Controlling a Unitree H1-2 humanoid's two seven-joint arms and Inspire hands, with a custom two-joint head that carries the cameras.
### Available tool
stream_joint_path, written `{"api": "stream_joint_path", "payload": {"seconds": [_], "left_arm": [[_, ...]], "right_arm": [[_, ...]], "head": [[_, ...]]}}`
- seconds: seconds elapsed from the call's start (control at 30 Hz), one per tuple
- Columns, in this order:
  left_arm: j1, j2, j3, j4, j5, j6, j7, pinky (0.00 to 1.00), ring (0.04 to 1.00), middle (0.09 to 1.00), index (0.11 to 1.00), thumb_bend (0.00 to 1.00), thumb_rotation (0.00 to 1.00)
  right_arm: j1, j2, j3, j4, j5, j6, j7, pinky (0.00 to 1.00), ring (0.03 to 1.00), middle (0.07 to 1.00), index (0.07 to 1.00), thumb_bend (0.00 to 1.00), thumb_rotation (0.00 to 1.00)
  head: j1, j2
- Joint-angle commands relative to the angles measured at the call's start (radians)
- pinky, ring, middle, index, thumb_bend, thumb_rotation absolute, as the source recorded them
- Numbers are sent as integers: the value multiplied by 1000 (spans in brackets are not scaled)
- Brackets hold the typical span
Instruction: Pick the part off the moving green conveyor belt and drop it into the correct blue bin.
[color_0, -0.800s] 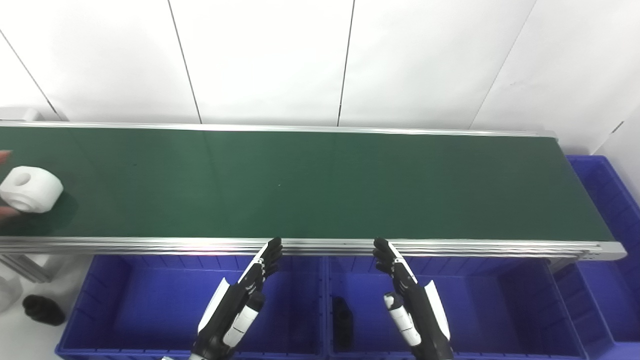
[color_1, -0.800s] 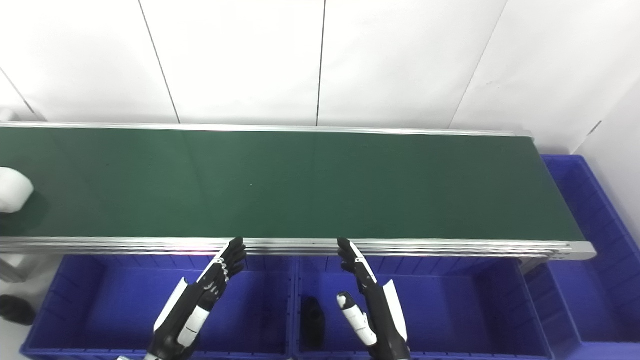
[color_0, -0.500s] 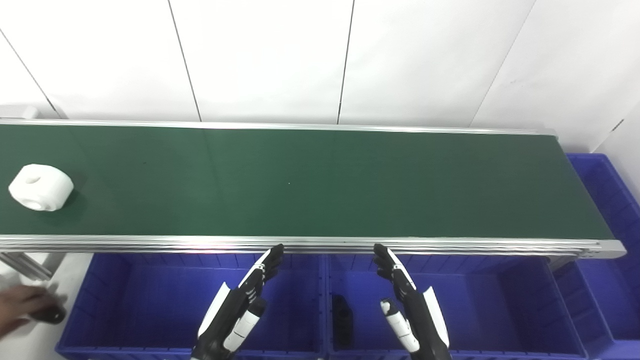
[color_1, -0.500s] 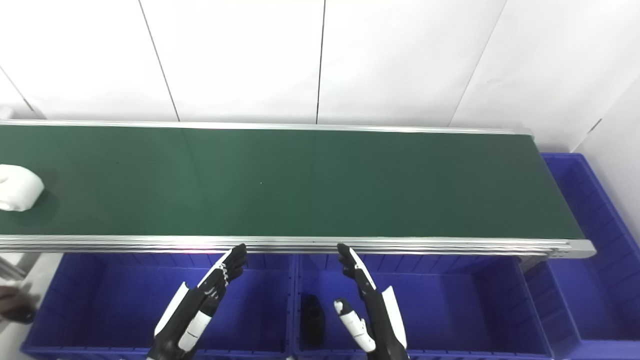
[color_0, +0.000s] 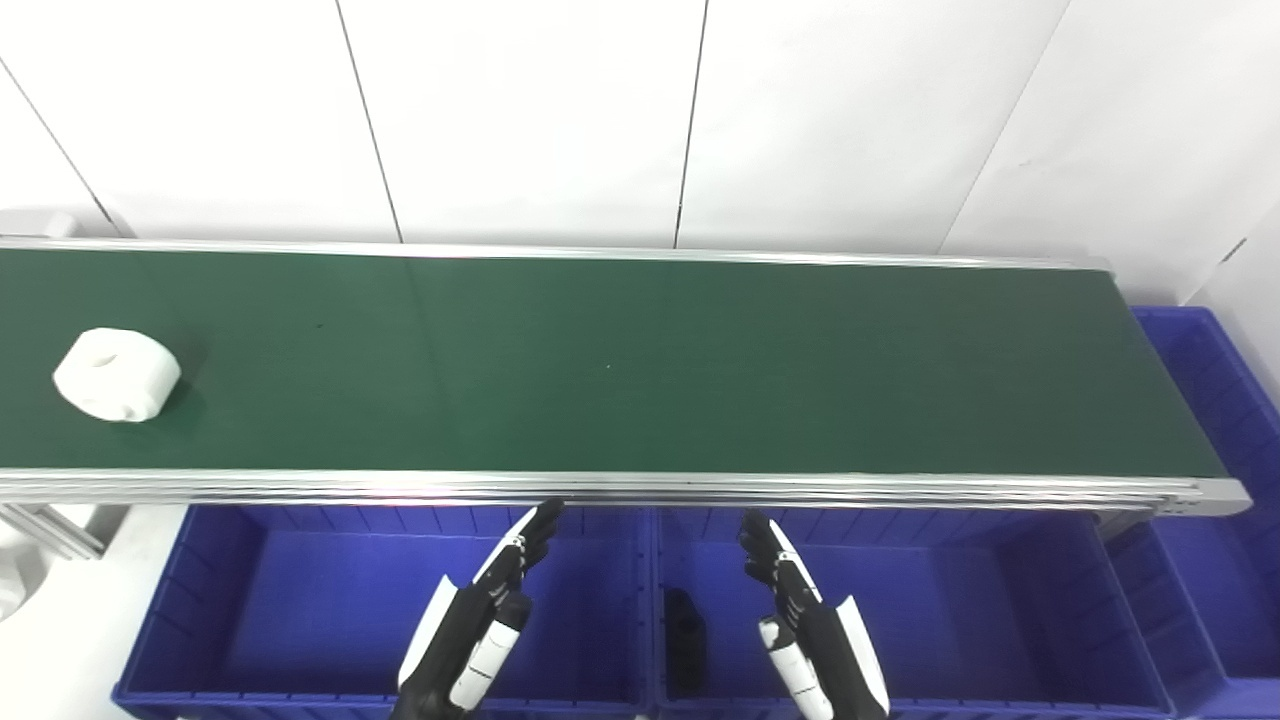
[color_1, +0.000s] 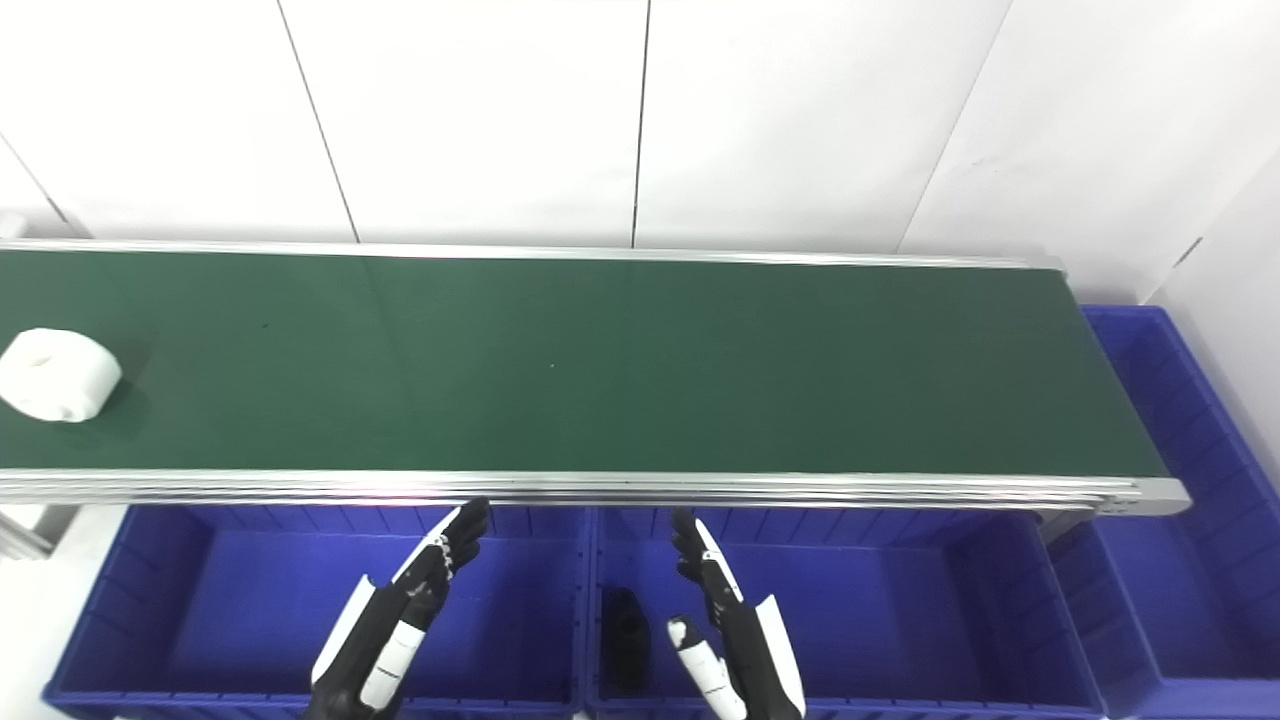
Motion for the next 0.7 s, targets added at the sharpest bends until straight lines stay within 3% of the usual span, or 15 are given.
{"api": "stream_joint_path", "payload": {"seconds": [0.0,0.3,0.67], "left_arm": [[0,-10,-6,0,-23,-43,-13,999,997,996,971,492,1000],[-8,-18,7,40,-3,-43,7,984,992,998,974,548,998],[-21,-14,18,68,-20,-43,-27,975,998,1000,1000,612,934]], "right_arm": [[2,9,14,-11,22,-58,-12,924,942,948,956,703,991],[-18,7,74,56,23,-58,-79,915,946,950,951,723,987],[-35,-3,147,88,-27,-58,-217,869,917,935,941,728,935]], "head": [[5,-5],[8,-25],[2,-64]]}}
